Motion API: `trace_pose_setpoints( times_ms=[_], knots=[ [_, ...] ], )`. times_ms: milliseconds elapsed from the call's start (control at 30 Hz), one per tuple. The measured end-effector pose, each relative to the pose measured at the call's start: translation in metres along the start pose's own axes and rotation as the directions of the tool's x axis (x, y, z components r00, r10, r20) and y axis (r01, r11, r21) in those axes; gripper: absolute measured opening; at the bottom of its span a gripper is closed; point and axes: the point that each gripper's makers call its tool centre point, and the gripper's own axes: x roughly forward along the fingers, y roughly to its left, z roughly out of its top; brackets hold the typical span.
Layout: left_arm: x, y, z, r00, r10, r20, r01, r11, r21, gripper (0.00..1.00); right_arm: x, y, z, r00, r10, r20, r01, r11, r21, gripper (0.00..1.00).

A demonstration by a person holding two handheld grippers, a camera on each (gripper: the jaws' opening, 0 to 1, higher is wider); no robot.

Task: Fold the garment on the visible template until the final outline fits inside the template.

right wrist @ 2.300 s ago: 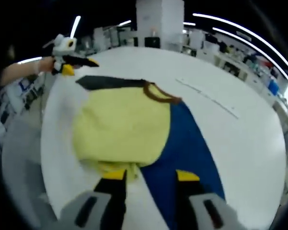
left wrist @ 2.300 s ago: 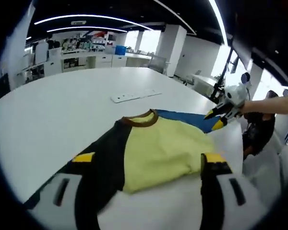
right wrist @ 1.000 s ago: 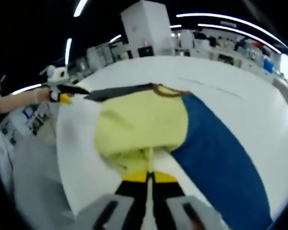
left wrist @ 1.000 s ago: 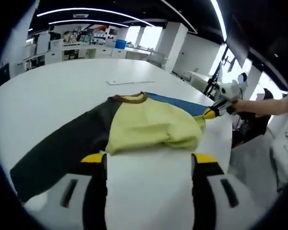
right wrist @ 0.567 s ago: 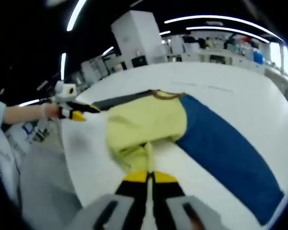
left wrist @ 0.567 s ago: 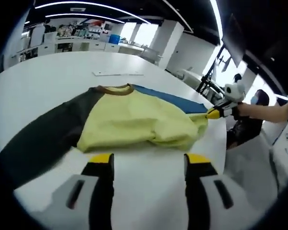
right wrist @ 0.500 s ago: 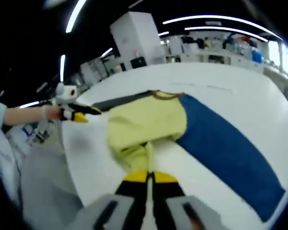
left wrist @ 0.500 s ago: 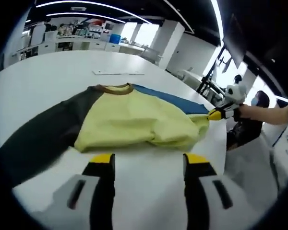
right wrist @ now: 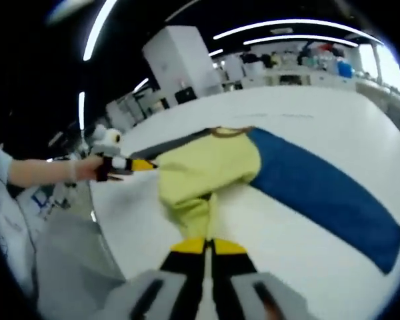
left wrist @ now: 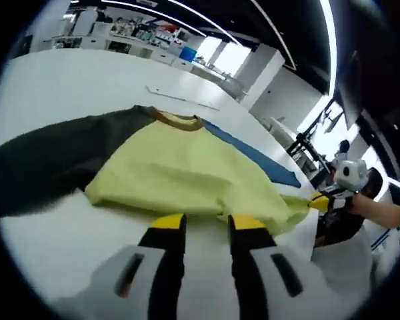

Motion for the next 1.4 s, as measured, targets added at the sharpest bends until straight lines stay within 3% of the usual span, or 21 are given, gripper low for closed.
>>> trace_pose_setpoints(
  times_ms=[200, 467, 567, 700, 767, 933, 1067, 1400],
  knots=[
    [0.008, -0.01, -0.01, 1.0, -0.013, -0.026, 0.012, 1.0, -0.019, 0.14, -0.001, -0.002, -0.005, 1.0, -0.009, 0.008, 0.009, 1.0, 0.025, 0.0],
    [0.021, -0.032, -0.034, 0.99, -0.098, -0.103, 0.093, 0.995, -0.048, 0.16, 0.0, -0.001, -0.004, 1.0, -0.013, 0.019, 0.012, 0.999, 0.041, 0.0],
    [0.025, -0.042, -0.036, 0.987, -0.115, -0.111, 0.114, 0.993, -0.014, 0.15, 0.0, -0.001, -0.004, 1.0, -0.01, 0.019, 0.01, 0.999, 0.041, 0.0],
    [0.029, -0.043, -0.034, 0.99, -0.105, -0.098, 0.104, 0.994, -0.014, 0.09, -0.002, -0.002, -0.005, 1.0, -0.01, 0.018, 0.009, 0.999, 0.047, 0.0],
    [0.029, -0.043, -0.031, 0.991, -0.106, -0.087, 0.104, 0.994, -0.018, 0.0, -0.002, -0.003, -0.005, 1.0, -0.011, 0.016, 0.01, 0.999, 0.044, 0.0],
    [0.025, -0.046, -0.017, 0.989, -0.131, -0.063, 0.129, 0.991, -0.043, 0.0, -0.003, -0.001, -0.004, 1.0, -0.005, 0.02, 0.004, 0.999, 0.047, 0.0],
    [0.019, -0.051, 0.004, 0.986, -0.165, -0.024, 0.164, 0.986, -0.036, 0.0, -0.004, 0.001, 0.0, 0.999, -0.003, 0.033, 0.001, 0.998, 0.055, 0.0],
    [0.028, -0.068, 0.054, 0.984, -0.178, 0.009, 0.177, 0.982, 0.068, 0.0, -0.005, 0.006, 0.013, 0.997, 0.007, 0.073, -0.013, 0.996, 0.087, 0.0]
  ],
)
